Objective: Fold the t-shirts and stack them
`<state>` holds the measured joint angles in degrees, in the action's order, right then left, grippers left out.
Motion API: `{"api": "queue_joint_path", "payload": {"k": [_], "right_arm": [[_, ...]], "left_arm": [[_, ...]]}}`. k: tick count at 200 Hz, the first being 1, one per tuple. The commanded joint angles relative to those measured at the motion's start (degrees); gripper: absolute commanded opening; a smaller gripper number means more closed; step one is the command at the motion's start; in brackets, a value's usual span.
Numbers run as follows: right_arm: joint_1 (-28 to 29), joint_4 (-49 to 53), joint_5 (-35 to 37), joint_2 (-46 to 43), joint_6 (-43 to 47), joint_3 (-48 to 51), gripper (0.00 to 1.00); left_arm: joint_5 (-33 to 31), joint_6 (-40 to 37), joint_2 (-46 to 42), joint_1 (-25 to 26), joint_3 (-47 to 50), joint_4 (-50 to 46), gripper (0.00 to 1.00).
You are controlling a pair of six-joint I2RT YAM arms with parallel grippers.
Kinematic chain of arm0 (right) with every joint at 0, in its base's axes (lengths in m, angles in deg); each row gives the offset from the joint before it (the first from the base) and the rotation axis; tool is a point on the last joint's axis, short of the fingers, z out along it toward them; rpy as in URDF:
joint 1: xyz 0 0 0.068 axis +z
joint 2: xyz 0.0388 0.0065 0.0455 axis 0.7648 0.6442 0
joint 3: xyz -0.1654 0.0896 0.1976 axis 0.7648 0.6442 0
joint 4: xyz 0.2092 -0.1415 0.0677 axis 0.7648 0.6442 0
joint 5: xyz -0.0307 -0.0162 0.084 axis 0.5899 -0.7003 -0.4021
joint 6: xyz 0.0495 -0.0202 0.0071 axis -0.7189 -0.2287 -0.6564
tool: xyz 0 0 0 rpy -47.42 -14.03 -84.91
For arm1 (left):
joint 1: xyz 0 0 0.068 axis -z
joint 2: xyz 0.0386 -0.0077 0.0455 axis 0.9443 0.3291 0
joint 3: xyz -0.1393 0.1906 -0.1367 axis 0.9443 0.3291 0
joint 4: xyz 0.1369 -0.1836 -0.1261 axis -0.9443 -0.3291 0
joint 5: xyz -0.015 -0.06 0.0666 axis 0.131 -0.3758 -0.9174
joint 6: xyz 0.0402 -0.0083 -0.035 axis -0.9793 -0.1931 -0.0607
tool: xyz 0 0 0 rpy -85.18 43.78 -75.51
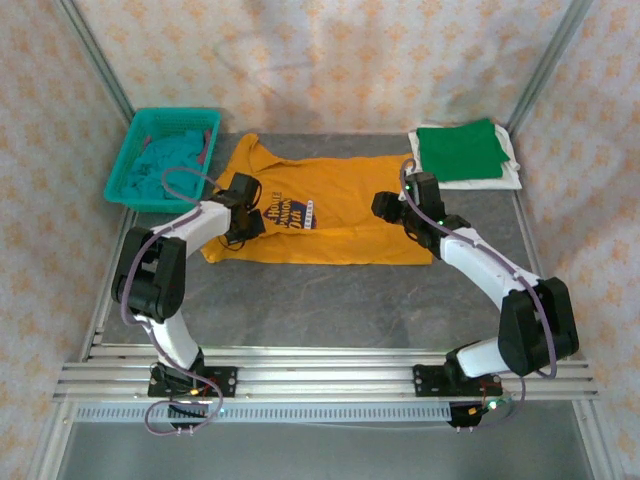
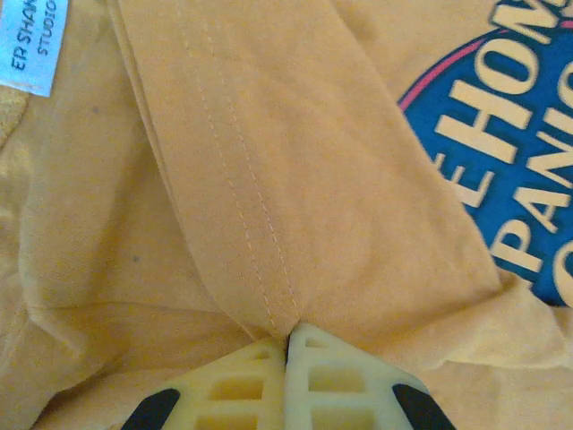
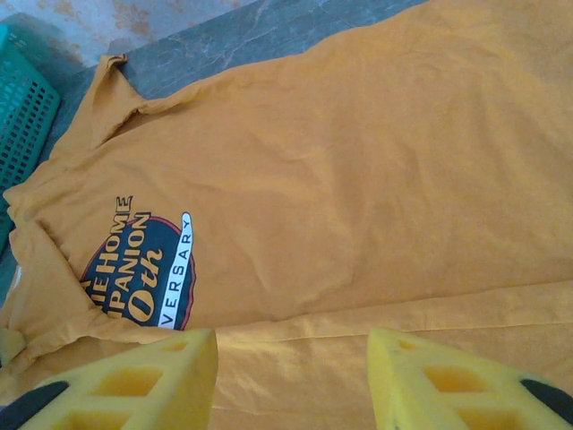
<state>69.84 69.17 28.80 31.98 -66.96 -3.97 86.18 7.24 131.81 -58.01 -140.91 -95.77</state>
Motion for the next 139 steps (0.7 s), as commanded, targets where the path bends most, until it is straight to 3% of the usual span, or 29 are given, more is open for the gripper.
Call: {"api": "queue_joint_path", "payload": {"k": [1, 34, 54, 87, 106, 139], "right_arm": [[0.08, 0.22, 0.85, 0.01, -0.86, -1.67, 0.48], [0.07, 0.38, 0.5, -0.01, -0.88, -1.91, 0.48], [0.01, 0.56, 0.72, -0.11, -0.78, -2.01, 0.48], [0.03, 0.52, 0.85, -0.1, -0.78, -2.1, 0.48], [0.02, 0.69, 0.98, -0.17, -0.78, -2.1, 0.48], [0.05, 1.45, 1.14, -0.13, -0.49, -2.65, 0.48]], "left_arm": [[-0.77, 0.15, -2.0, 0.47, -0.14, -1.42, 0.0], [-1.65, 0.16, -1.87, 0.57, -1.38, -3.63, 0.02], [-1.26, -0.1, -1.65, 0.5, -1.32, -3.54, 0.24], [-0.86, 0.14, -0.84, 0.43, -1.19, -3.26, 0.24], [-0.91, 0.01, -0.72, 0.41, -1.34, -2.56, 0.17], [-0.72, 0.12, 1.31, 0.44, -1.52, -2.11, 0.26]]}}
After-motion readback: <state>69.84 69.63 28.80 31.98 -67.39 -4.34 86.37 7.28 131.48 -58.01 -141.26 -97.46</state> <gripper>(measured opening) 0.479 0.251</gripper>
